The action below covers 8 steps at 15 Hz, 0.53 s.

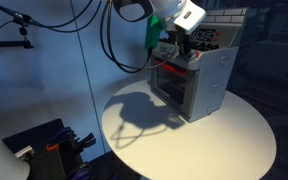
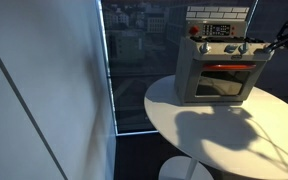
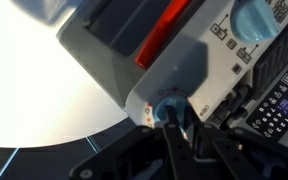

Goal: Turn the right knob of the stove clockwise once

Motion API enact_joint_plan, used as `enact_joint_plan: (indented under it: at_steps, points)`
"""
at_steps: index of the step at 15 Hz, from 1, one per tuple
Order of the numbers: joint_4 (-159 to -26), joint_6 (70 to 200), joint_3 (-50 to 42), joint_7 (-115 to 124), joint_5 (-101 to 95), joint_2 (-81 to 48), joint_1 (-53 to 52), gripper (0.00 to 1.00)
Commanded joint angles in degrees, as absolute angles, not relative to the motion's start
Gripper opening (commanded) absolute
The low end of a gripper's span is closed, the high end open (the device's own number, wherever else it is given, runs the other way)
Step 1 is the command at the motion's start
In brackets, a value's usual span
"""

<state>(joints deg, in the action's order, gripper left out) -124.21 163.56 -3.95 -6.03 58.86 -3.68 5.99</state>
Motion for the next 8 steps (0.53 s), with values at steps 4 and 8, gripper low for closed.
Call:
enact_joint_plan:
  at_steps: [4,8]
  points:
    - [-125.33,162.25,-3.31,-9.01,63.27,-0.37,5.67,0.40]
    - [-127.12,160.45,-3.25,-7.95,60.23,1.82,5.47,0.70]
